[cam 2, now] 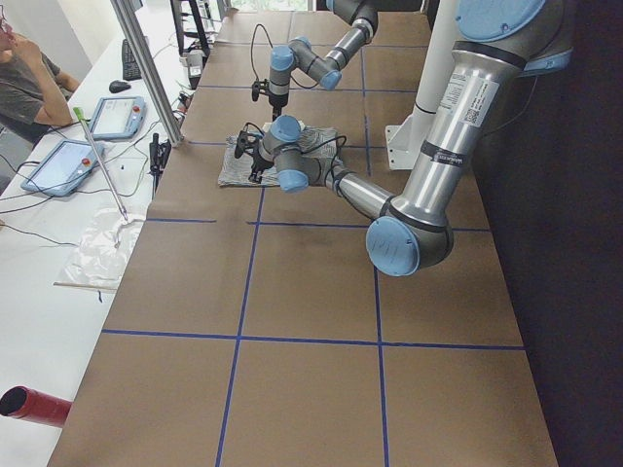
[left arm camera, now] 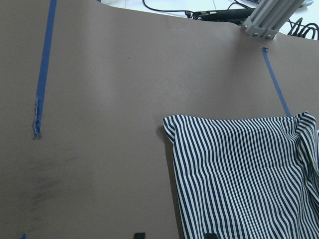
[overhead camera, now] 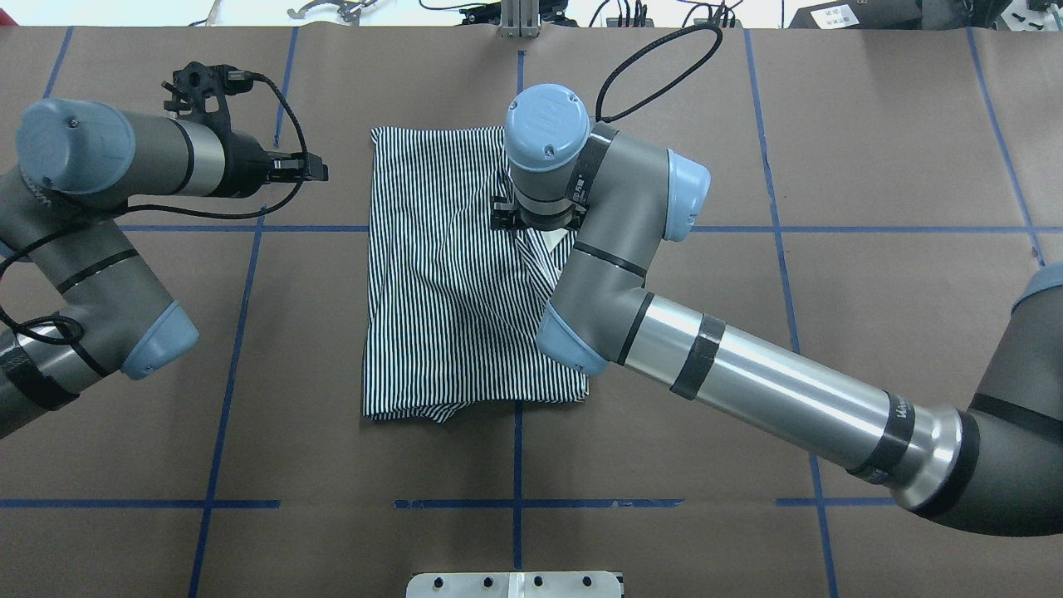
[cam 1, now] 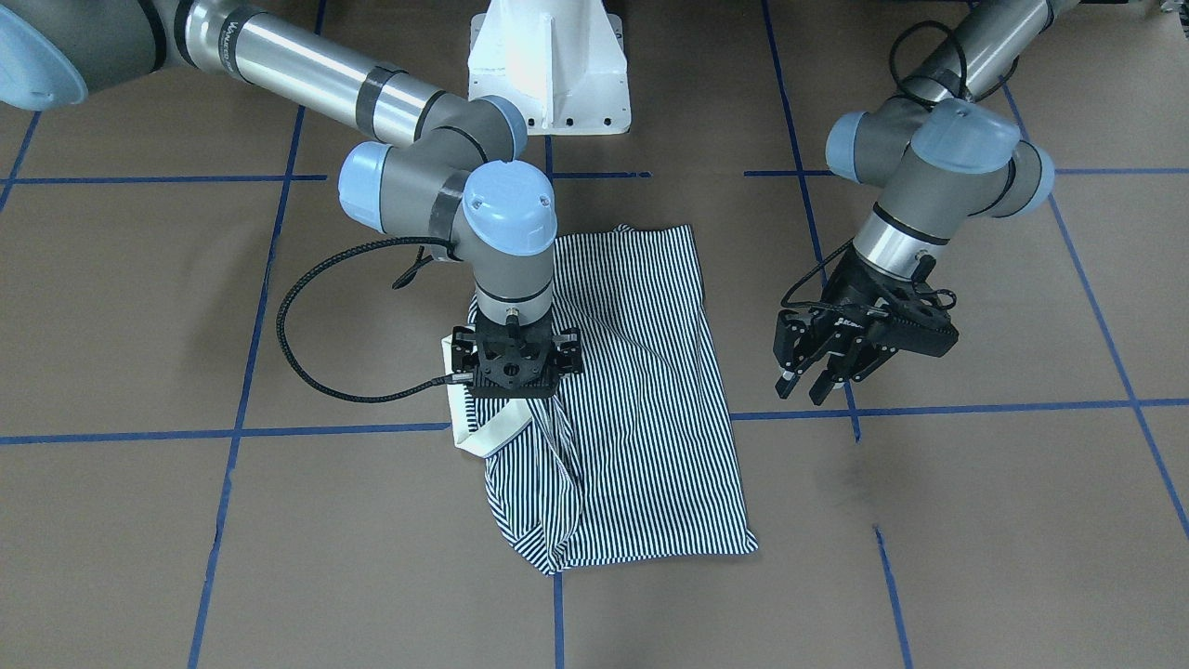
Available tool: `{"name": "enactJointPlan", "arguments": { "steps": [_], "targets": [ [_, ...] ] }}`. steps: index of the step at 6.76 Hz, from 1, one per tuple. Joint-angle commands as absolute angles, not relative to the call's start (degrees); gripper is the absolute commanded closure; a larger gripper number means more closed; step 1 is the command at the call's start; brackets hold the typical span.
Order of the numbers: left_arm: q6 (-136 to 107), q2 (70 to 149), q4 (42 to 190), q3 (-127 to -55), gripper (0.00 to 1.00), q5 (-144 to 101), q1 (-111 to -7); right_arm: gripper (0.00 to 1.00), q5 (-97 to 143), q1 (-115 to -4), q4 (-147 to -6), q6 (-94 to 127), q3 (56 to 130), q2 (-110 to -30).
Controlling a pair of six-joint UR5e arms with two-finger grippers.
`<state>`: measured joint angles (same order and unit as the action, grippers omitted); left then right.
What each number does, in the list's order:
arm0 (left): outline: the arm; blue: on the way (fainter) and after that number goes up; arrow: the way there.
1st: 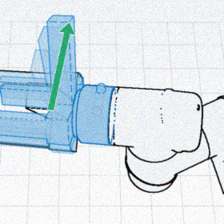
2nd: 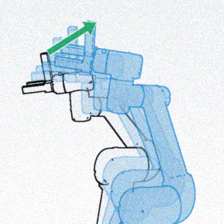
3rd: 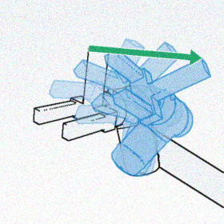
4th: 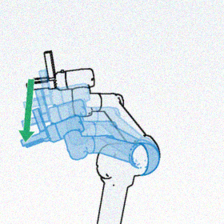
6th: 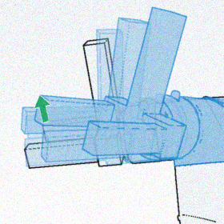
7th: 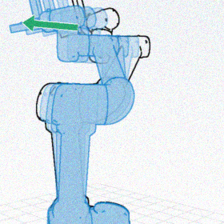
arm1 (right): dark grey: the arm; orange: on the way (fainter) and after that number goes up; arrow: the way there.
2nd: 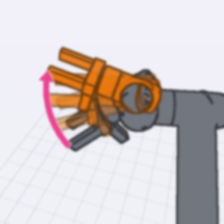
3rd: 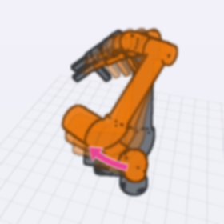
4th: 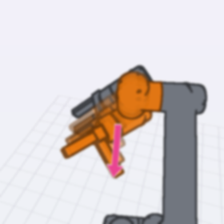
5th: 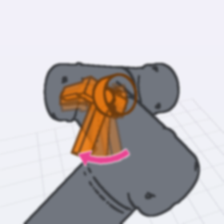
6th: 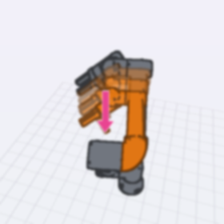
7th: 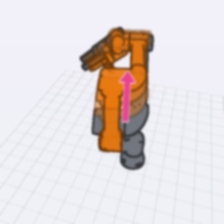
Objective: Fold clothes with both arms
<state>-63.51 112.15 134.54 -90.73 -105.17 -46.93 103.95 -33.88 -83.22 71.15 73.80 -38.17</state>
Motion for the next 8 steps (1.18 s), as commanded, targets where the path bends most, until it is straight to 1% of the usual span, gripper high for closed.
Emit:
{"name": "enactJointPlan", "arguments": {
  "steps": [1,2,3,5,7,8],
  "targets": [
    [-63.63,112.24,134.12,-91.14,0.50,-105.47,-46.93,0.14,102.14,-29.73,-82.97,94.01,86.76,-45.92],
    [-63.63,112.32,134.21,-91.14,0.50,-105.47,-46.93,0.19,97.43,-26.14,-83.06,101.87,93.80,-51.45],
    [-64.07,112.32,134.21,-91.14,0.50,-105.47,-46.85,0.23,94.16,-23.75,-83.40,108.48,95.26,-52.98],
    [-64.07,112.32,134.21,-91.14,0.50,-105.47,-46.85,0.25,92.64,-21.63,-83.41,115.90,95.45,-55.10],
    [-64.16,112.32,134.21,-91.14,0.50,-105.38,-46.85,0.24,92.20,-20.49,-85.50,116.63,95.36,-55.11],
    [-64.33,112.32,134.21,-91.14,0.50,-105.47,-46.85,0.27,92.11,-20.13,-85.87,116.80,95.36,-55.11]
  ]
}}
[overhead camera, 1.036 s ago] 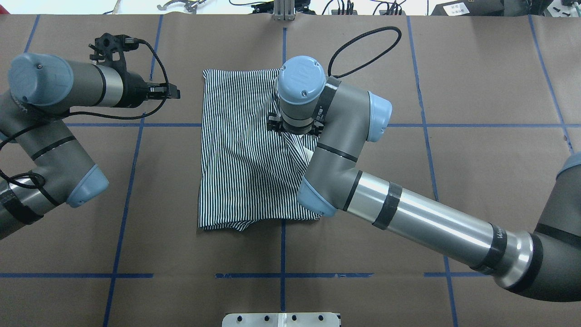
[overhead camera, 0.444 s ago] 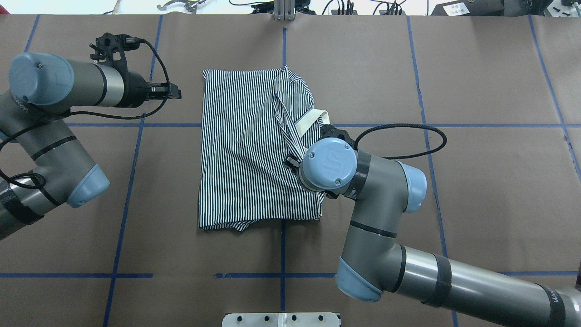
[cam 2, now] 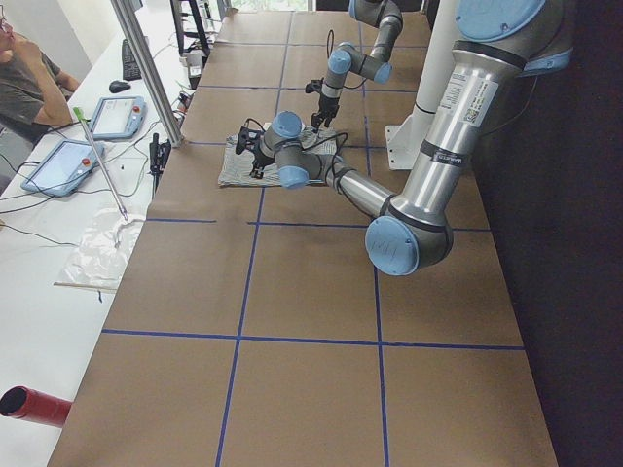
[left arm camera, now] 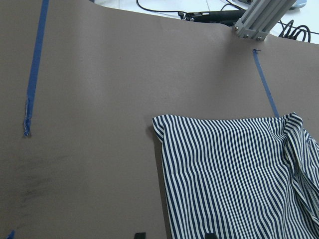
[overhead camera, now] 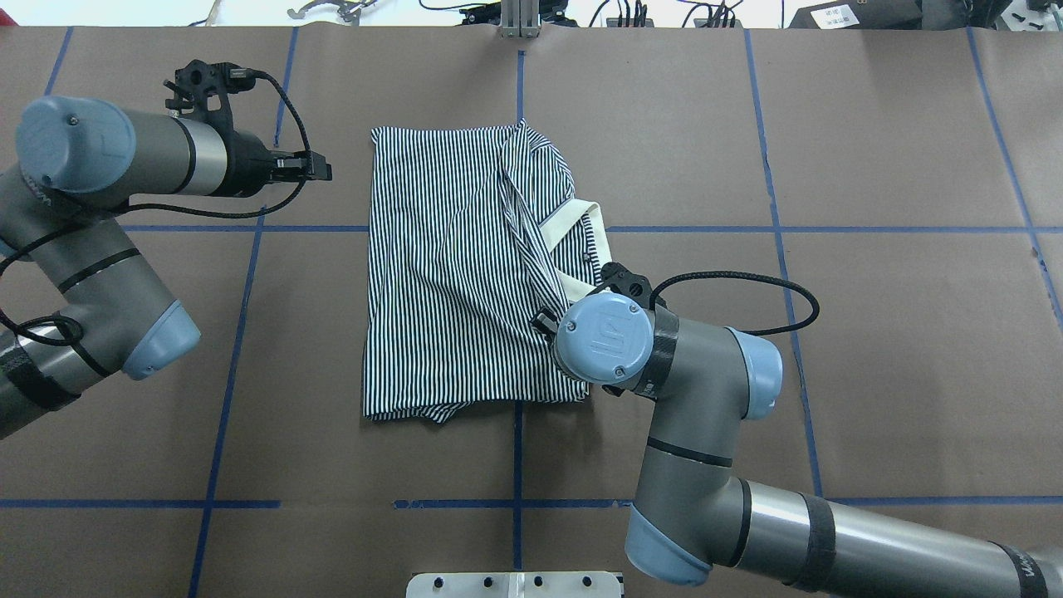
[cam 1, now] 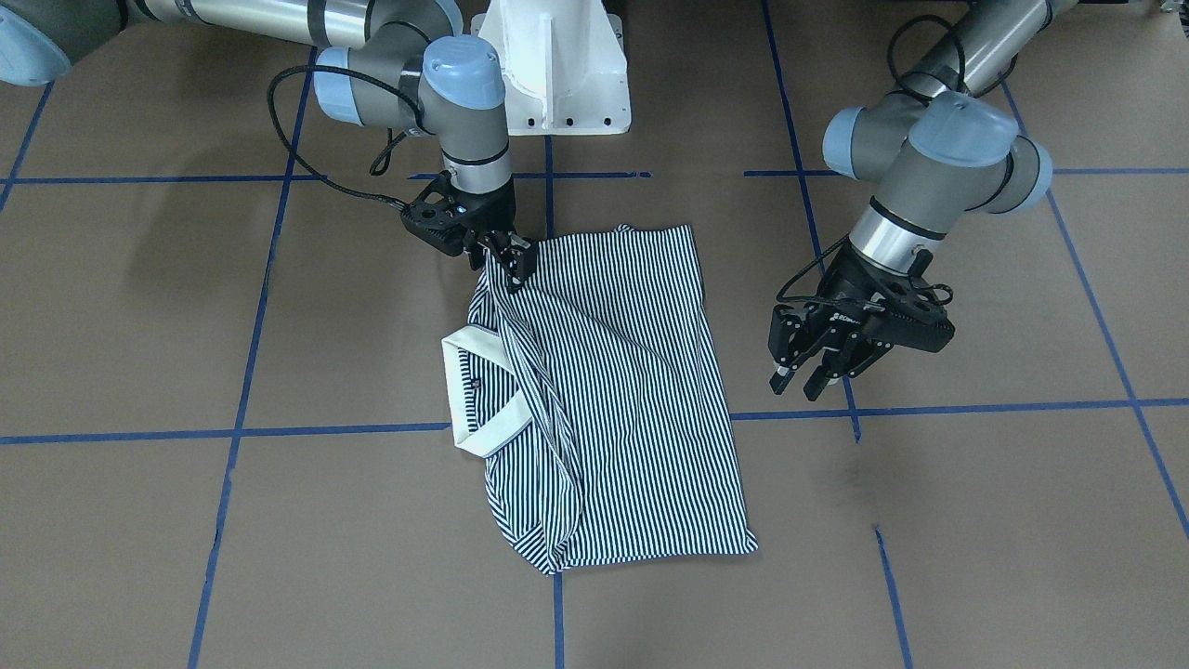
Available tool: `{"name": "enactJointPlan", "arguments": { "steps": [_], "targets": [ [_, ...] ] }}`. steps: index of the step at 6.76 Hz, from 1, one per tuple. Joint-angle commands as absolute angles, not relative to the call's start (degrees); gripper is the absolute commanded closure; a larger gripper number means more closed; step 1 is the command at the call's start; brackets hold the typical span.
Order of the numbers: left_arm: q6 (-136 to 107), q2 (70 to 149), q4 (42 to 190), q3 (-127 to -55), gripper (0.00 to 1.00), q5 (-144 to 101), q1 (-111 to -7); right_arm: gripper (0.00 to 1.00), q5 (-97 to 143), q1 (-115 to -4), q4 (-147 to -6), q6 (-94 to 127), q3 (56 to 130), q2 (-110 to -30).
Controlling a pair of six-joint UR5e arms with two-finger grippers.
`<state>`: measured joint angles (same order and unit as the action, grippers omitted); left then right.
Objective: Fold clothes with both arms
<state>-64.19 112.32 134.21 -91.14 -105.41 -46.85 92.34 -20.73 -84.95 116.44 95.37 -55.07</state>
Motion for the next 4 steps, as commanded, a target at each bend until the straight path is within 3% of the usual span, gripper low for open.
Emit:
{"name": "enactJointPlan", "arguments": {
  "steps": [1,2,4],
  "targets": [
    [-64.34,112.32,134.21,-91.14,0.50,-105.38,-46.85,0.42,91.94,-19.08,-85.96,116.98,95.27,-55.11],
    [-64.34,112.32,134.12,-91.06,0.50,-105.38,-46.85,0.55,91.85,-18.99,-85.96,116.98,95.27,-55.11],
    [-64.34,112.24,134.21,-91.05,0.50,-105.38,-46.85,1.00,91.93,-18.20,-86.13,116.81,95.10,-55.02]
  ]
}}
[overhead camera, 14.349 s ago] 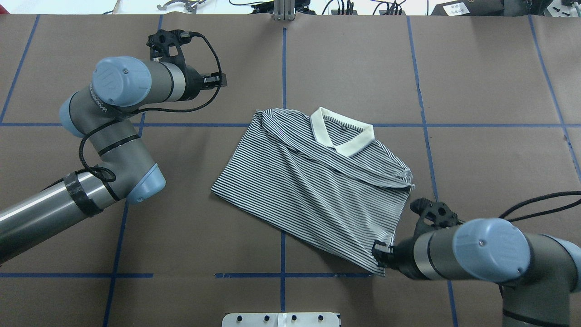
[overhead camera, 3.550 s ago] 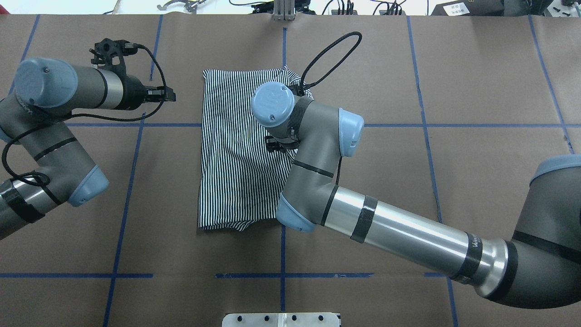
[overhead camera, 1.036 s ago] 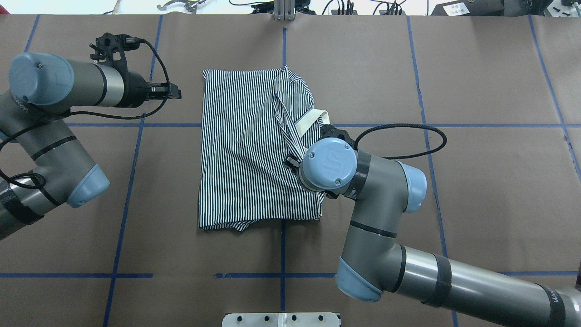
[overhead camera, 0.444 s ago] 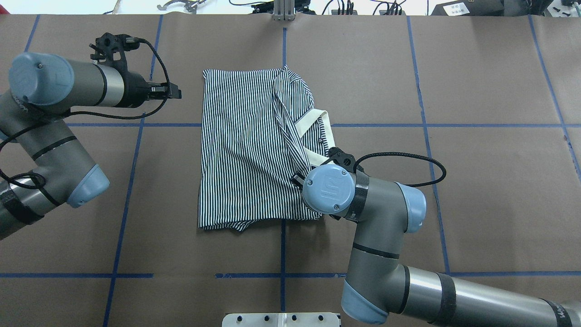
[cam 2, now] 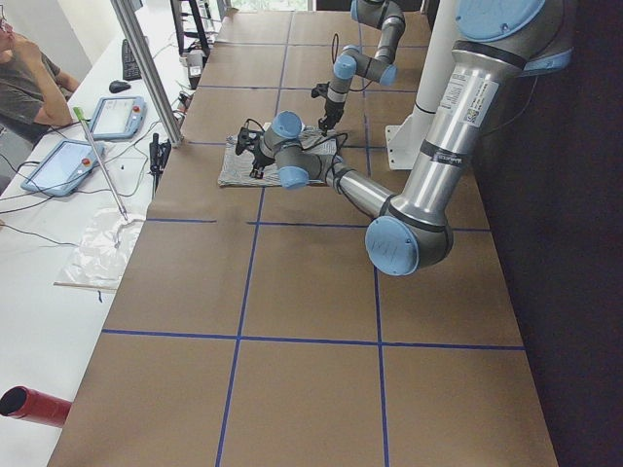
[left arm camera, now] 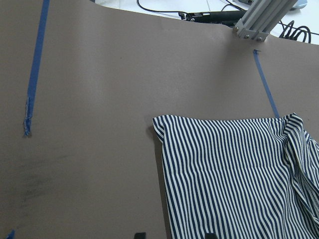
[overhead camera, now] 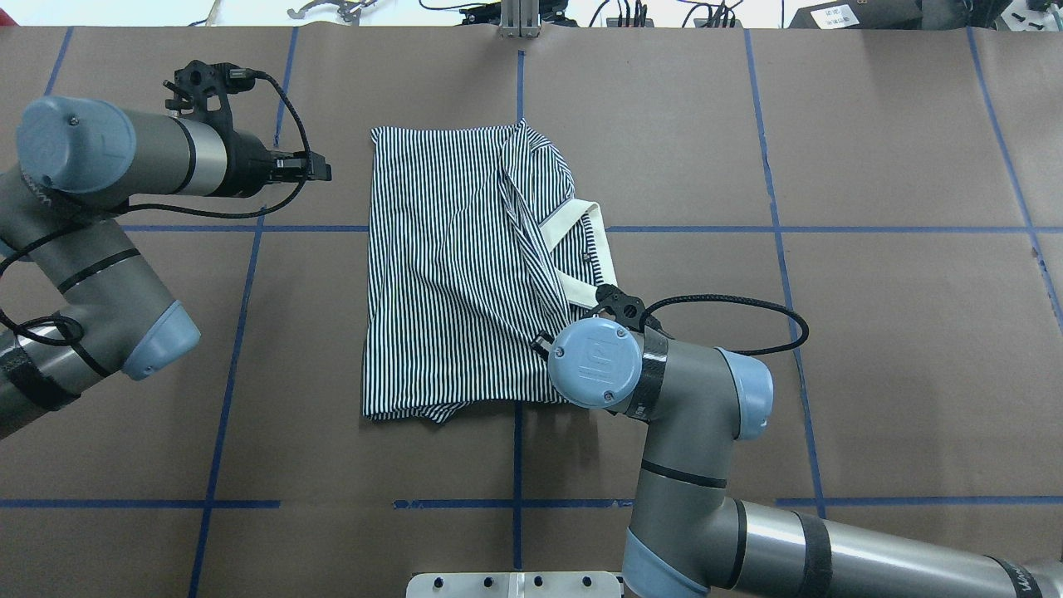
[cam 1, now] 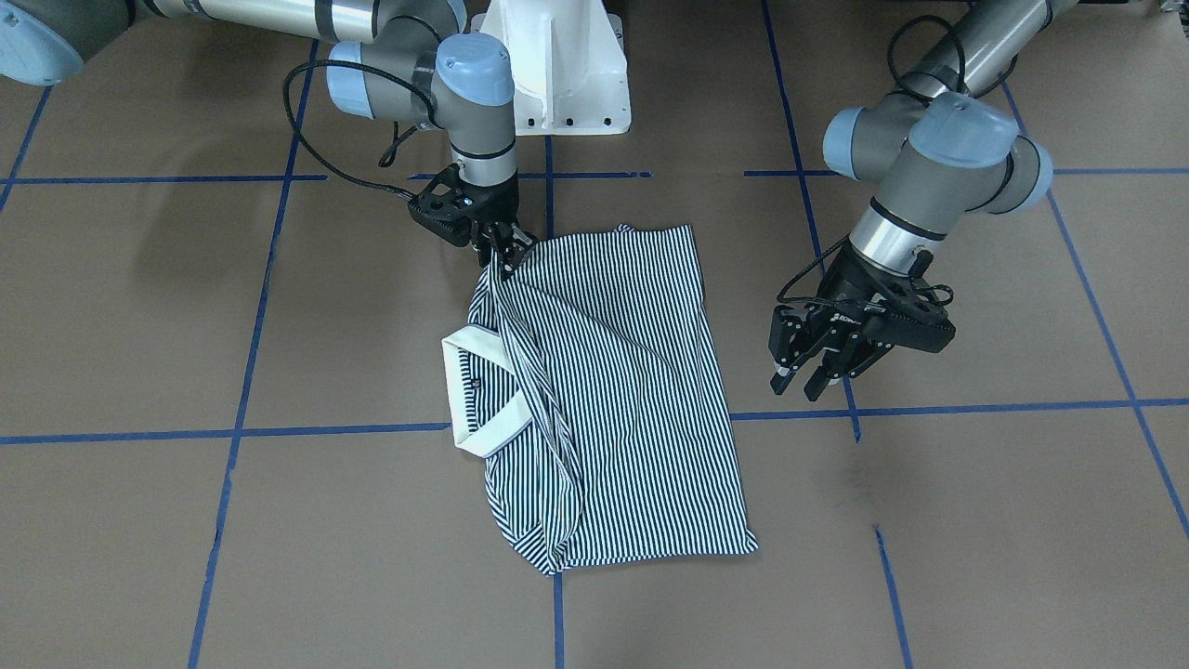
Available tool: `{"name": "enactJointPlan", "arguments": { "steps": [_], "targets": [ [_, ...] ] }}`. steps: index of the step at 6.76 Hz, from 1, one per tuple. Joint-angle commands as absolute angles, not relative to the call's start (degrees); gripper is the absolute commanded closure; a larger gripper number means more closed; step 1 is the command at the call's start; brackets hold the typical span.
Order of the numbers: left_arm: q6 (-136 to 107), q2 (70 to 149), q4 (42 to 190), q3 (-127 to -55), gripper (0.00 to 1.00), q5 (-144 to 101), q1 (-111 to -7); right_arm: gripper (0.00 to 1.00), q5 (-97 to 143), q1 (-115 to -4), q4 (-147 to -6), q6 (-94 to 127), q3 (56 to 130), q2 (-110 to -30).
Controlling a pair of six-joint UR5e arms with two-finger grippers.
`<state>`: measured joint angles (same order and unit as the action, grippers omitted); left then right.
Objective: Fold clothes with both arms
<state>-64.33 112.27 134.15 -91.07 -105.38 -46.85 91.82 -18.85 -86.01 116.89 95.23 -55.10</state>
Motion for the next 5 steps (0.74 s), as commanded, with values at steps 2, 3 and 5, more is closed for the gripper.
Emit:
{"name": "enactJointPlan", "arguments": {
  "steps": [2,3,5],
  "targets": [
    [-64.34,112.24,134.12,-91.14,0.50,-105.47,-46.85,1.00,92.02,-18.28,-87.10,116.54,96.41,-54.49],
    [-64.34,112.24,134.12,-91.14,0.50,-105.47,-46.85,1.00,92.11,-18.37,-87.19,116.46,96.59,-54.58],
    [-66.43,112.50,134.12,-91.06,0.50,-105.47,-46.76,1.00,92.28,-18.81,-87.27,116.46,97.72,-54.93]
  ]
}}
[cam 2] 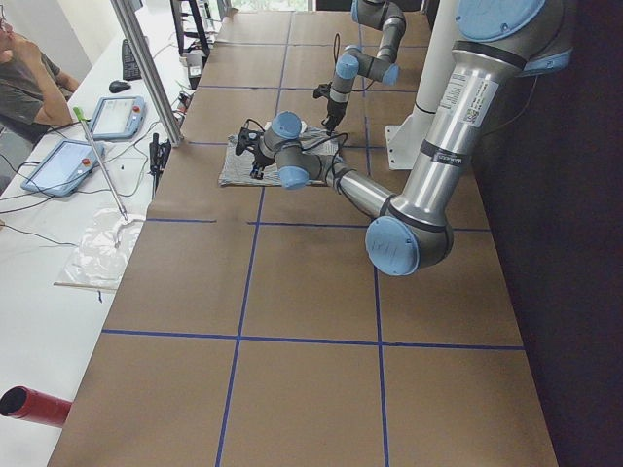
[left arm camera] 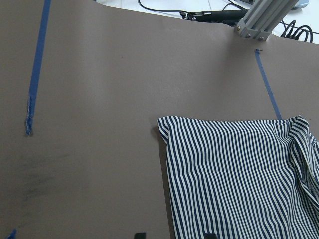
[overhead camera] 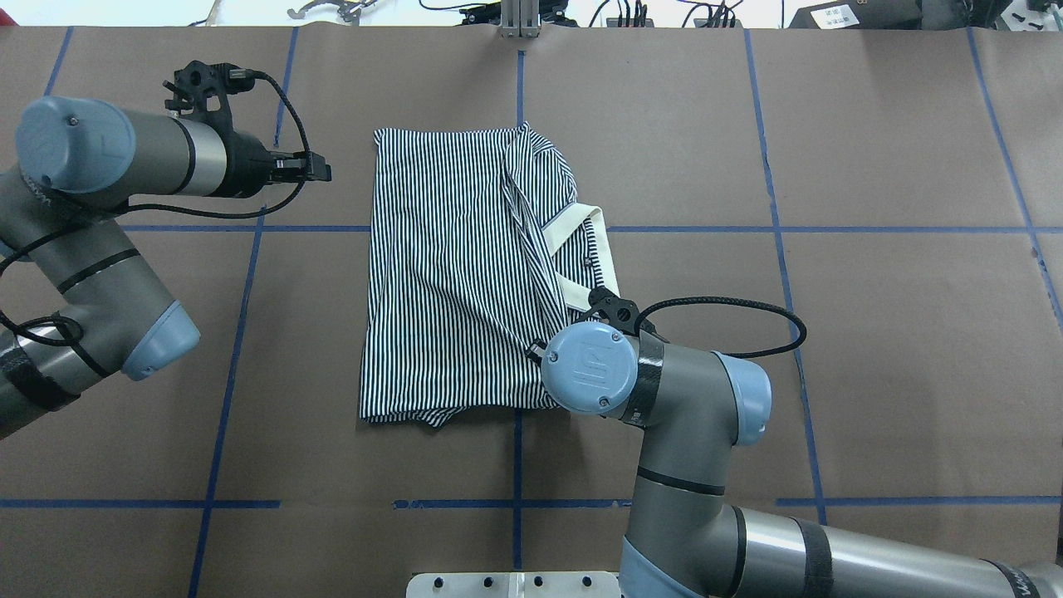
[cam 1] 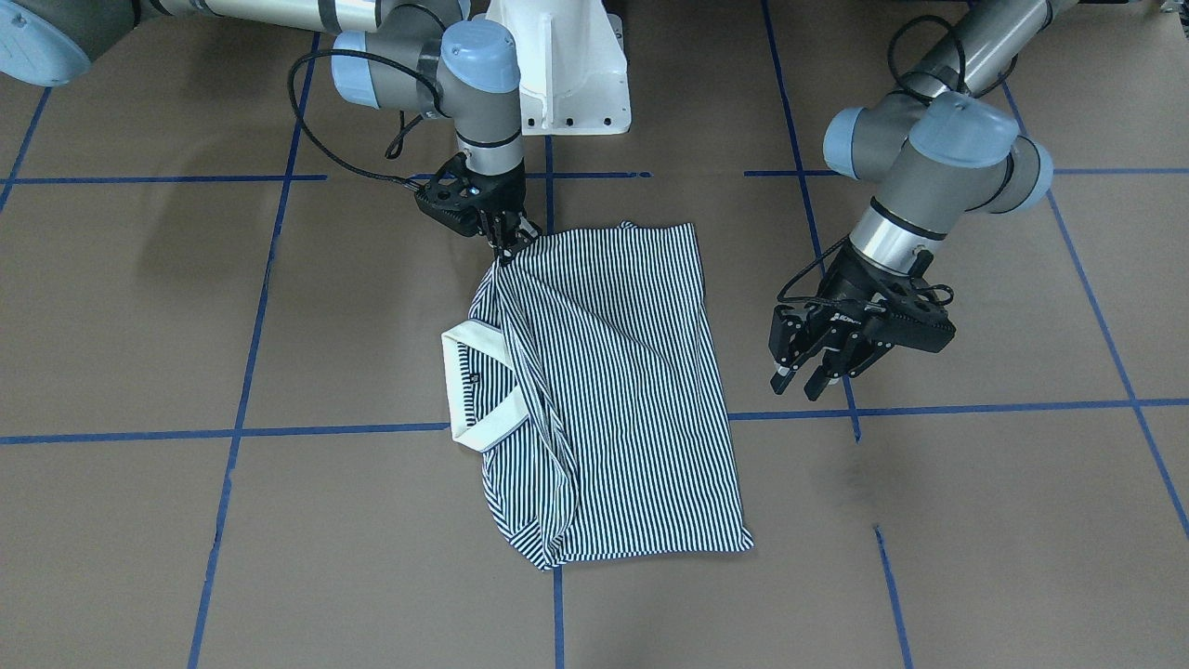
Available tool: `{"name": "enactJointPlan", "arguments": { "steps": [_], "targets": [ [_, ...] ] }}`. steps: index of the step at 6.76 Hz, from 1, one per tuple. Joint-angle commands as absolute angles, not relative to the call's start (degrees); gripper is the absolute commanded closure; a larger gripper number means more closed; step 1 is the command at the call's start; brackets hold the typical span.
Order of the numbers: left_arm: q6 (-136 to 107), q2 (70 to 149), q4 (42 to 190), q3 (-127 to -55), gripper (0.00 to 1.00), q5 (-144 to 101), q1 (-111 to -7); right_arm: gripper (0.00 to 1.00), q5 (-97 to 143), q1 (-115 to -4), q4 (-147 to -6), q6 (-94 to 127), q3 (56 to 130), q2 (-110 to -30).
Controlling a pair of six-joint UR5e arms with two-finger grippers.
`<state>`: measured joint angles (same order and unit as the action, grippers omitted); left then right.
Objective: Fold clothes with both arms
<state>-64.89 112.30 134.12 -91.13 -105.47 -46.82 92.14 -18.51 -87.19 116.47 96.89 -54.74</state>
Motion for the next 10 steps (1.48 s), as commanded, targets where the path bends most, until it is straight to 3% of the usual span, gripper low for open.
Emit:
{"name": "enactJointPlan", "arguments": {
  "steps": [1,3,4,6,10],
  "targets": [
    [-73.23,112.85,134.21,-91.84,0.50,-105.29,-44.06,1.00,92.46,-19.07,-87.36,116.37,99.47,-55.54],
    [-91.51,110.41,127.93,-102.33,0.49,-98.58,-31.89,1.00,92.55,-18.98,-87.28,116.37,102.65,-57.91],
    [-94.89,107.17,124.14,-107.70,0.44,-93.65,-25.81,1.00,92.55,-18.98,-87.28,116.37,102.66,-57.92],
    [-99.40,102.76,123.40,-108.37,0.40,-87.74,-18.31,1.00,92.64,-18.98,-87.28,116.28,102.66,-57.92],
    [-99.49,102.66,123.40,-106.87,0.41,-87.80,-17.05,1.00,92.64,-18.98,-87.28,116.28,102.57,-57.83]
  ]
}}
